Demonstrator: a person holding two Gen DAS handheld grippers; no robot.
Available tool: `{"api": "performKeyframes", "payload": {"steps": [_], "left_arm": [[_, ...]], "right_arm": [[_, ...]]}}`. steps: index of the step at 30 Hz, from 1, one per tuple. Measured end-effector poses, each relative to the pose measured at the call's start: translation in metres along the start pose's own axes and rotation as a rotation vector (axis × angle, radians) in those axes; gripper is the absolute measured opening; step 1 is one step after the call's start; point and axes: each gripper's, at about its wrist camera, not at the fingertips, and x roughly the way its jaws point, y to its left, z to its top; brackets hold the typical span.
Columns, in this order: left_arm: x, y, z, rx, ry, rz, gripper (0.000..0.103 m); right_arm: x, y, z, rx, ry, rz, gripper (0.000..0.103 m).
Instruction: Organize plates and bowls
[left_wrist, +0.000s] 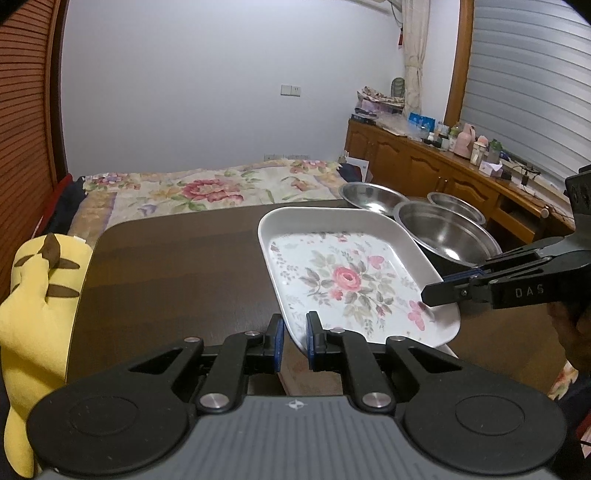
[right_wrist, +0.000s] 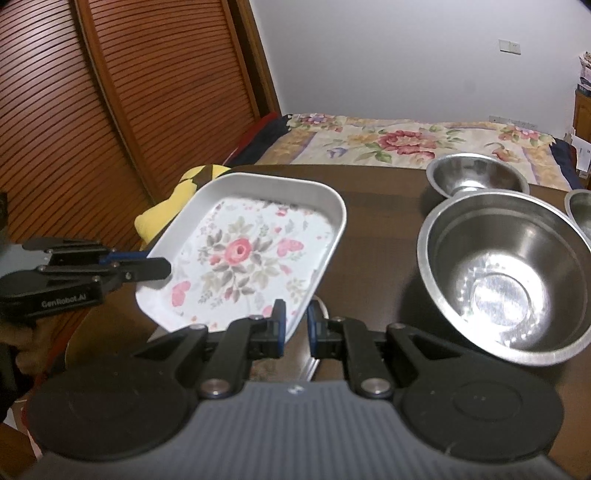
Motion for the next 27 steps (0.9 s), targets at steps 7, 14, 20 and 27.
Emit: {"api": "performKeyframes", "payload": {"steps": [7, 14, 20, 27], "left_arm": [[-0.006, -0.004, -0.01, -0.012, 0.008, -0.007, 0.013], [-0.01, -0.006, -0.017, -0.013, 0.015, -0.011, 0.013], [-0.015, -0.009, -0.023, -0.006, 0.015, -0.005, 0.014], [-0.013, -0.014, -0.028, 0.003, 0.024, -0.006, 0.014]], "right_arm": [[-0.005, 0.003, -0.011, 0.006, 0.001, 0.012, 0.013], [-0.007, 0.006, -0.021, 0.016, 0.004, 0.022, 0.014], [-0.009, 0.01, -0.026, 0.006, 0.002, 0.022, 0.013], [-0.011, 0.013, -0.033, -0.007, -0.004, 0.011, 0.014]]}}
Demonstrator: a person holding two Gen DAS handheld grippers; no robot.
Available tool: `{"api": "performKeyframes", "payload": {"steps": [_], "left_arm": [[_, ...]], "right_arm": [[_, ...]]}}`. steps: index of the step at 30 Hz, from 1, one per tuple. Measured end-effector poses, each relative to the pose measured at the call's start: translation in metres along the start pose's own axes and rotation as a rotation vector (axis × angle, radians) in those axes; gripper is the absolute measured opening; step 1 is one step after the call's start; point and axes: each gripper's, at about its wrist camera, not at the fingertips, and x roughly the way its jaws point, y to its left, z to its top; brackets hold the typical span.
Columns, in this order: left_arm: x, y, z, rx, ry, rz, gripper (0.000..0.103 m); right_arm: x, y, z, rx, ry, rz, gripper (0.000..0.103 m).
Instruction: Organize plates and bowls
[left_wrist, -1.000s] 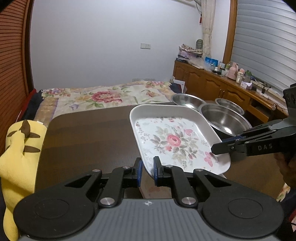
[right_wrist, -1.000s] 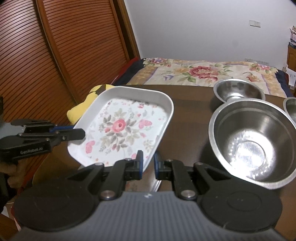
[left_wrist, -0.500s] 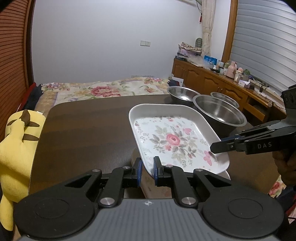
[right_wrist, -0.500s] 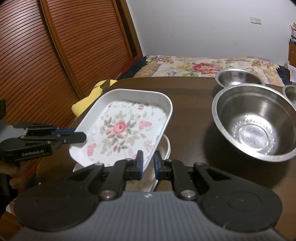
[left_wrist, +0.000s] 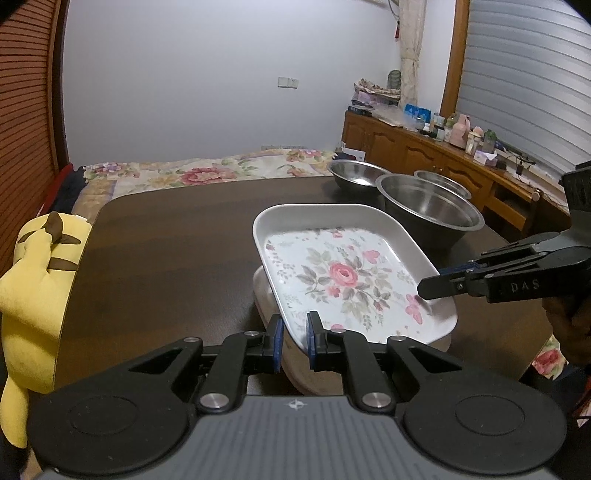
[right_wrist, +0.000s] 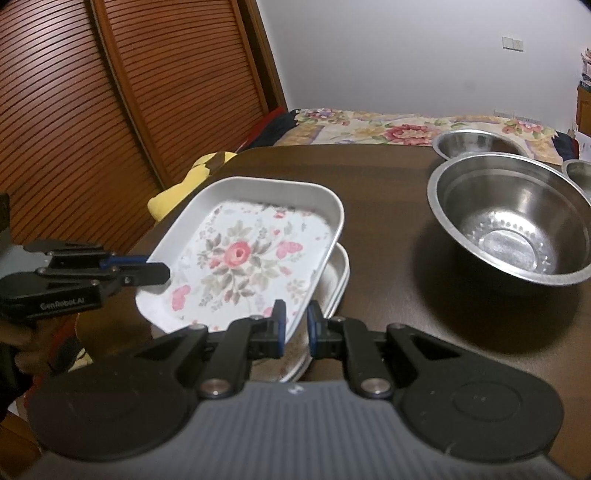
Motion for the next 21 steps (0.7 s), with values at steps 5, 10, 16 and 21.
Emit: {"api": "performKeyframes", "payload": {"steps": [5, 10, 16, 21], "left_arm": [[0.005, -0.001, 0.0, 0.014, 0.006, 0.01, 0.014], [0.006, -0.003, -0.002, 0.02, 0.011, 0.014, 0.015], [0.01, -0.004, -0.005, 0.028, 0.017, 0.026, 0.015], [0.011, -0.007, -0.005, 0.043, 0.014, 0.044, 0.015]], "right_arm": [[0.0, 0.001, -0.002, -0.002, -0.004, -0.012, 0.014], [0.001, 0.003, -0.002, -0.01, -0.011, -0.026, 0.014], [0.004, 0.007, -0.004, -0.011, -0.015, -0.033, 0.014], [0.005, 0.009, -0.006, -0.017, -0.022, -0.04, 0.014]]}}
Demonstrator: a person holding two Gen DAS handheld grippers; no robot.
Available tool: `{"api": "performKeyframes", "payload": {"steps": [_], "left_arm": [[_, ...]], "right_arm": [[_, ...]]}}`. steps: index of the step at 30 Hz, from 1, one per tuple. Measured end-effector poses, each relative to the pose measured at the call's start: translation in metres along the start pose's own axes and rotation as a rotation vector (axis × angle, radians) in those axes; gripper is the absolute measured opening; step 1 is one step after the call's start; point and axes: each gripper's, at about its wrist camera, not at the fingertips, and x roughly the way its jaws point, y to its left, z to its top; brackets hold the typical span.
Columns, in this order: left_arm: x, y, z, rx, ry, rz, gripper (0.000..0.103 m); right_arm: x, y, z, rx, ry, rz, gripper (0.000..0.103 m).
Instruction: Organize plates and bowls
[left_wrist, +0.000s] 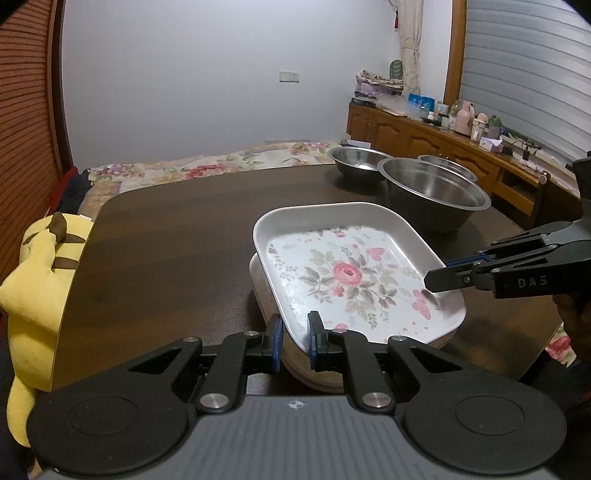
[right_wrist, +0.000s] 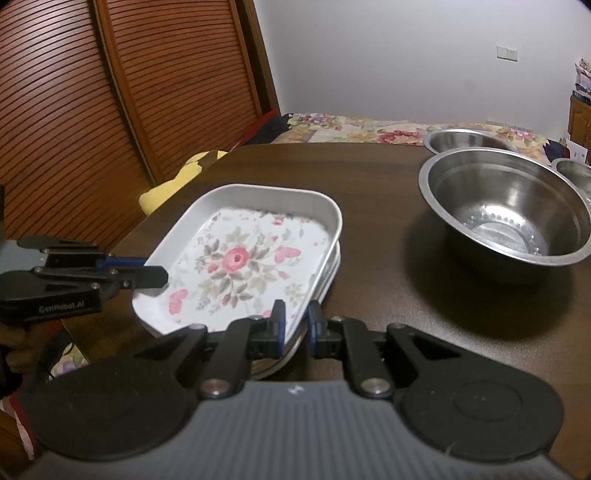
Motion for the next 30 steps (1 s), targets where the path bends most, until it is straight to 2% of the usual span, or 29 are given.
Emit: {"api": "performKeyframes", "payload": {"steps": [5, 19, 30], "left_arm": [[0.002, -0.002, -0.002, 0.016, 0.001, 0.029, 0.016], [0.004, -0.001, -0.006, 0.016, 0.001, 0.039, 0.016], [0.004, 0.001, -0.006, -0.016, -0.004, 0.039, 0.016]], "right_arm": [[0.0, 0.001, -0.003, -0.002, -0.007, -0.002, 0.015], [0.001, 0.003, -0.009, 0.006, -0.029, -0.009, 0.015], [0.0, -0.003, -0.012, 0.031, -0.041, 0.017, 0.016]]}}
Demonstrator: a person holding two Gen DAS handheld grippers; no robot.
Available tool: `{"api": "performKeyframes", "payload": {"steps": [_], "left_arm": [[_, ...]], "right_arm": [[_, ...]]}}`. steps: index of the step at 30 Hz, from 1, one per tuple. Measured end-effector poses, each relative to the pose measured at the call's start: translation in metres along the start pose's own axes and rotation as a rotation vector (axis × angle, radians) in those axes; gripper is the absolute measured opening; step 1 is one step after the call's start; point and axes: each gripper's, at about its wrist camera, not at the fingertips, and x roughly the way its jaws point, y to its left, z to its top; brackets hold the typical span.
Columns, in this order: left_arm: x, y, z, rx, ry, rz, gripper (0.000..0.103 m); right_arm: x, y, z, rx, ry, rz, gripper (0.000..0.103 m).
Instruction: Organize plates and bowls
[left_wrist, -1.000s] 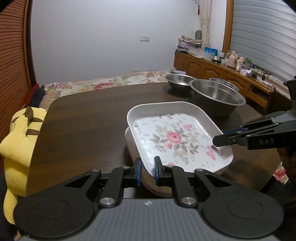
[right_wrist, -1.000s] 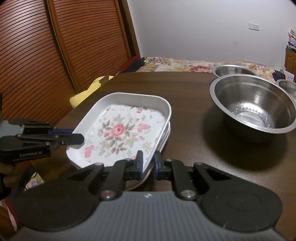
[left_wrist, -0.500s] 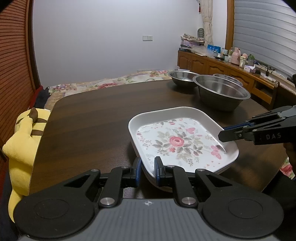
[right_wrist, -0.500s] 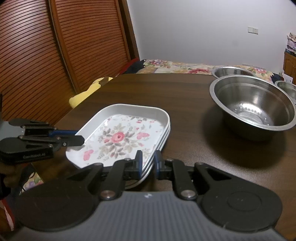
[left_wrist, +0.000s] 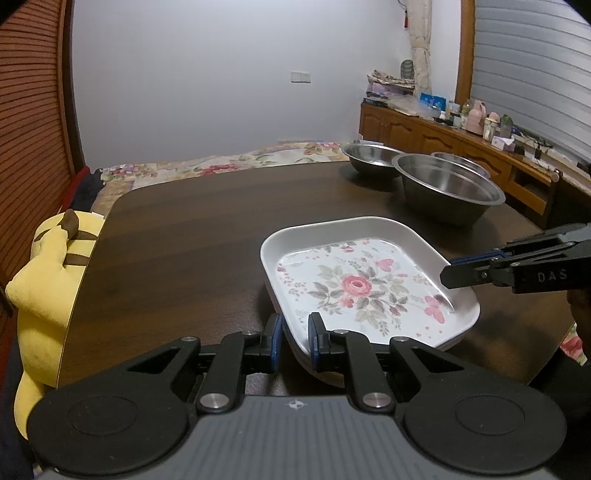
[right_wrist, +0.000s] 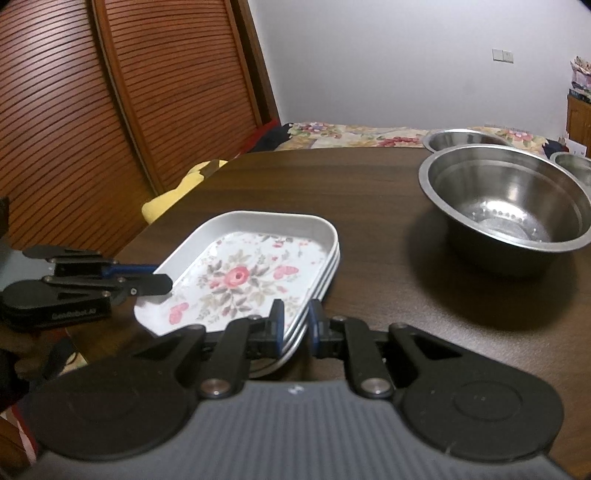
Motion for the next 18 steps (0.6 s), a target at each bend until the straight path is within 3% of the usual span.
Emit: {"api": "performKeyframes", "payload": {"steps": [8, 18], "left_arm": [[-0.014, 0.002, 0.029, -0.046, -0.083, 0.007, 0.024], [0.015, -0.024, 0.07, -0.043, -0.107, 0.034, 0.026]], "right_arm": [[-0.03, -0.011, 0.015, 0.001, -0.078, 0.019, 0.016], [-0.068, -0.065, 0.039, -0.004, -0.206, -0.063, 0.016]]}}
